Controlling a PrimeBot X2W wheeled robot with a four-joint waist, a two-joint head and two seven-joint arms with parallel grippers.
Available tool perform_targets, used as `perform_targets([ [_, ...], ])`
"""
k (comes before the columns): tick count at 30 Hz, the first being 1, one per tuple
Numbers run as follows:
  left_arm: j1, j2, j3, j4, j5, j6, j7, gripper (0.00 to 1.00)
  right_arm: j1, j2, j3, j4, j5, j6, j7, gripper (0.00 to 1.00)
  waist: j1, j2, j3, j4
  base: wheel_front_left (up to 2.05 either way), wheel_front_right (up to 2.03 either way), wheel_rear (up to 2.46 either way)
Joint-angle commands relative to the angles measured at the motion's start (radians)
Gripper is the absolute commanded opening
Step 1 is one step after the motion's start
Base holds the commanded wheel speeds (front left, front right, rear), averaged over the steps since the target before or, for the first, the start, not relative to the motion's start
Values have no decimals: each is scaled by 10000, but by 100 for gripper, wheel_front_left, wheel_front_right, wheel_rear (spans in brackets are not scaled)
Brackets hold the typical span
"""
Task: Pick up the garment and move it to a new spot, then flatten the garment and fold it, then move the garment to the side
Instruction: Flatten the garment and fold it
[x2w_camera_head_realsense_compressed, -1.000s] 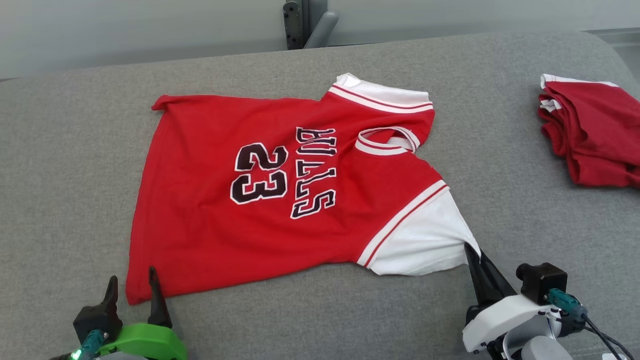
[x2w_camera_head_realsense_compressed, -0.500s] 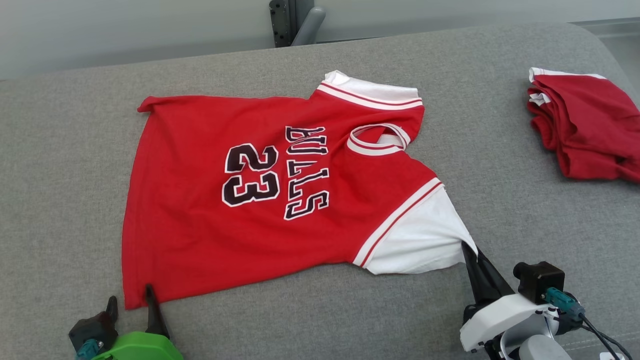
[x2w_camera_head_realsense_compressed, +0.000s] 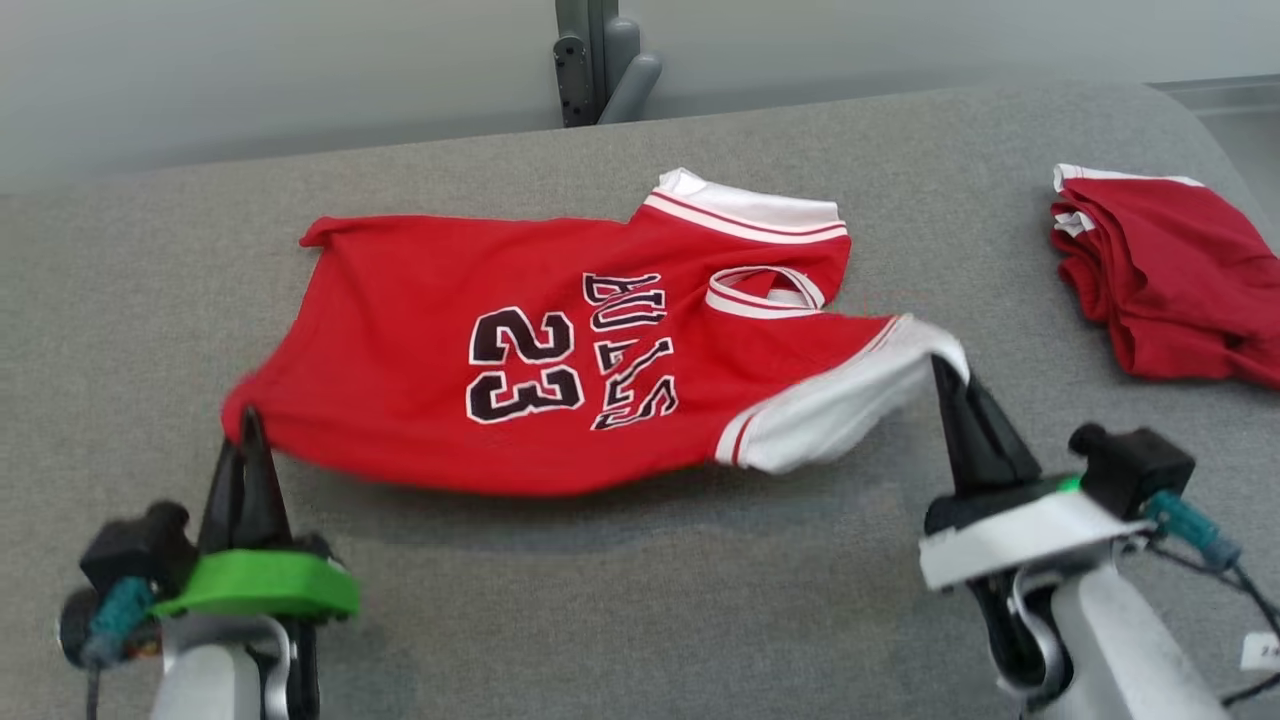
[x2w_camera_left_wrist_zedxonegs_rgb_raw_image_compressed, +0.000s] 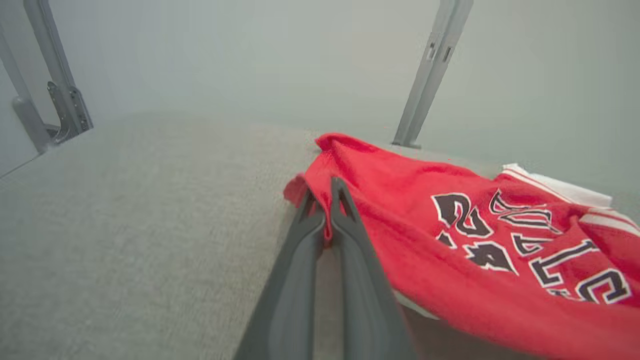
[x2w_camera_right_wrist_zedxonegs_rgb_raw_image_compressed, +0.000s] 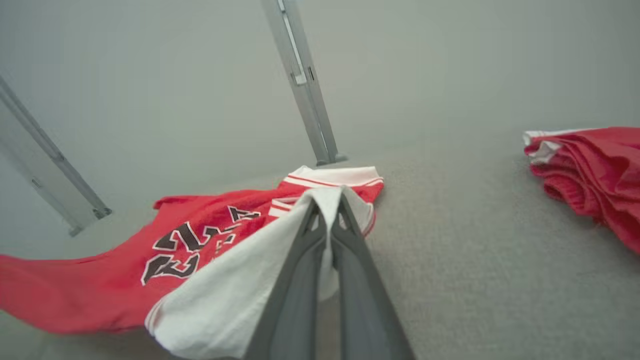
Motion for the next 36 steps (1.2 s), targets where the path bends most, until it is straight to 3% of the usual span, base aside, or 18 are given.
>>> perform_targets([
  [1,-394,47,53,-332,152,-104,-5,0,-408,-180,-28,-295,121,-12,-37,0,0,94,-304,103,0,0,0],
  [5,-1742,433,54,-1779,639,-501,-5,0,-1853,-862,58,-1588,443,-10,-35,0,0,94,-659,119,0,0,0],
  [9,-3400,1296,-42,-2847,958,-648,28,0,-3532,-1739,165,-2417,783,-10,-33,0,0,94,-791,104,0,0,0],
  [15,-5807,2544,-265,-3052,765,-748,1644,0,-5787,-2530,110,-2829,1221,-12,825,0,0,94,-262,106,0,0,0],
  [19,-6980,2985,-715,-2292,700,-788,2584,0,-6977,-2847,106,-2127,1211,-10,1442,0,0,94,769,172,0,0,0],
  [25,-8876,3014,-1546,-775,762,-795,3247,0,-9103,-3147,360,-481,827,-13,1839,0,0,94,2961,270,0,0,0],
  [28,-9698,2989,-1802,-186,913,-799,3062,0,-10068,-3196,358,261,565,-13,1777,0,0,94,3645,270,0,0,0],
  [31,-11612,3152,-2185,592,1343,-801,2572,0,-11935,-3338,441,1231,14,-15,1553,0,0,94,4566,189,0,0,0],
  [36,-14220,3025,-2615,1988,1860,-781,1327,0,-14285,-3367,224,2692,-826,-15,738,0,0,94,5120,83,0,0,0],
])
